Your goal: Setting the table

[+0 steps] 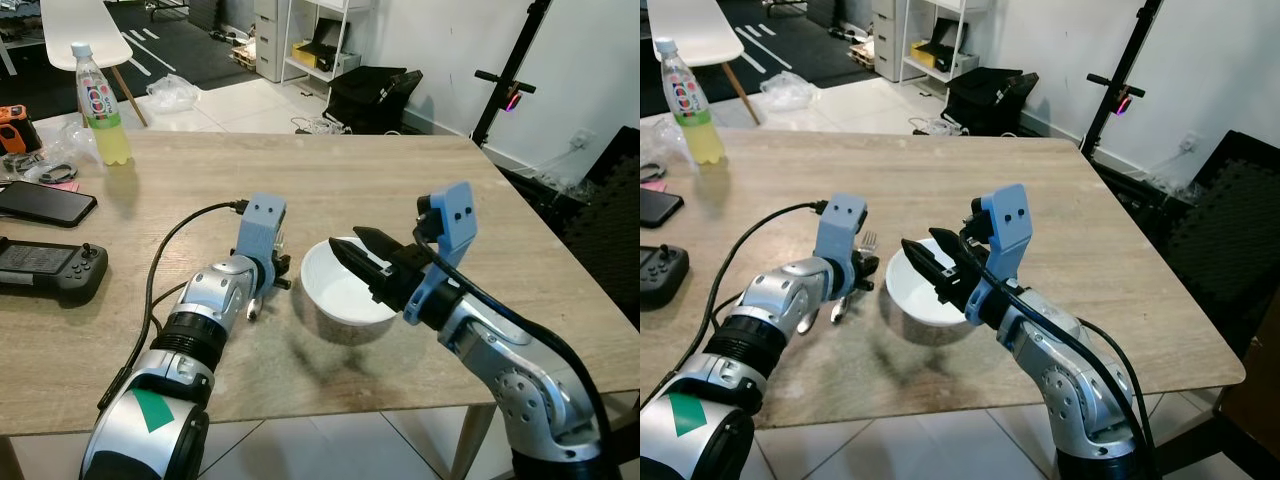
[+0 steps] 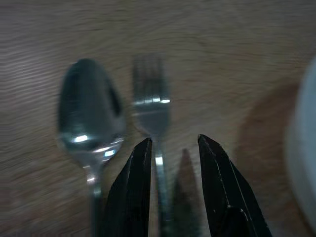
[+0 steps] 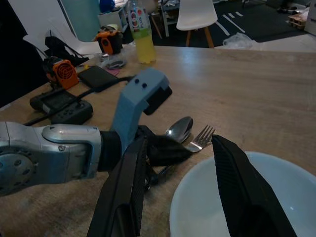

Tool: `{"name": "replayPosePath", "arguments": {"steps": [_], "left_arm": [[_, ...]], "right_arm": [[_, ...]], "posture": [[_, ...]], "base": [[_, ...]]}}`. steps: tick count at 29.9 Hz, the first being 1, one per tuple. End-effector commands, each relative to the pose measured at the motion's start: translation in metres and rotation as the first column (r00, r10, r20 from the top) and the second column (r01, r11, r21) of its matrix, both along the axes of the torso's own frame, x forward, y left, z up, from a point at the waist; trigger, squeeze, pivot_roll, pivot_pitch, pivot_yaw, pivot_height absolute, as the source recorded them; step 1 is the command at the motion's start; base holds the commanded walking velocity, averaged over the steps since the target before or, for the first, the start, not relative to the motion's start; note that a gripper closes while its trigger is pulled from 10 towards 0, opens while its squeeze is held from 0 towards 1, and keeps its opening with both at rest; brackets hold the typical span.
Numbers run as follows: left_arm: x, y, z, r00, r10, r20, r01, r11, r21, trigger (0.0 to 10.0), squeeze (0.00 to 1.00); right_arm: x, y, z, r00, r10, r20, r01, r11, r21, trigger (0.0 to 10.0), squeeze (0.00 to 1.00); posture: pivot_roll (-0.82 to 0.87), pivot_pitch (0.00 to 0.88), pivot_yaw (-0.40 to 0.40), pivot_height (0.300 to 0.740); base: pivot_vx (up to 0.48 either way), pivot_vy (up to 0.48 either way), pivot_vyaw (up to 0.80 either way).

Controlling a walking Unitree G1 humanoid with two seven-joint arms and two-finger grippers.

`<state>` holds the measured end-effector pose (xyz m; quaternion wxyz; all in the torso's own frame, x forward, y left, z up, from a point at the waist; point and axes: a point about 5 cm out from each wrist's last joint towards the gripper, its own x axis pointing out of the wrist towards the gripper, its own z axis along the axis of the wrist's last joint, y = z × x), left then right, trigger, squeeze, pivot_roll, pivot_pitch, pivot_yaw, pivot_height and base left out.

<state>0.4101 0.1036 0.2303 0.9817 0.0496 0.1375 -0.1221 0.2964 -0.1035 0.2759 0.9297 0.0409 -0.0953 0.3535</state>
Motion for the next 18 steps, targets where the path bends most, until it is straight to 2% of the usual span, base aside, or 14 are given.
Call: {"name": "replayPosePath", "arguments": {"steps": [1,4,12,18], "left_arm": [[0.0011,0.0007,-0.0055,0.998,0.055,0.004,-0.055,0.998,0.019,10.0,0.0],[0.0027,0.0004,-0.0037,0.996,0.084,0.023,-0.084,0.996,0.006,10.0,0.0],[0.0031,-0.008,-0.0077,0.999,0.036,-0.023,-0.036,0.999,-0.02,10.0,0.0],[0.0043,-0.0056,-0.0117,0.997,0.067,-0.045,-0.069,0.997,-0.031,10.0,0.0]], "right_arm": [[-0.0024,-0.0005,-0.0015,1.0,0.003,0.0,-0.003,1.0,0.005,10.0,0.0],[-0.0021,0.0001,-0.0013,1.0,0.007,-0.001,-0.007,1.0,0.008,10.0,0.0],[-0.0007,0.003,0.0004,1.0,0.017,0.004,-0.017,1.0,0.01,10.0,0.0],[-0.0018,0.0024,0.0009,1.0,0.014,0.009,-0.014,1.0,0.014,10.0,0.0]], "posture": [[0.15,0.16,-0.006,0.74],[0.15,0.162,-0.007,0.74],[0.15,0.165,-0.007,0.74],[0.15,0.165,-0.001,0.74]], "base": [[0.0,0.0,0.0],[0.0,0.0,0.0],[0.0,0.0,0.0],[0.0,0.0,0.0]]}}
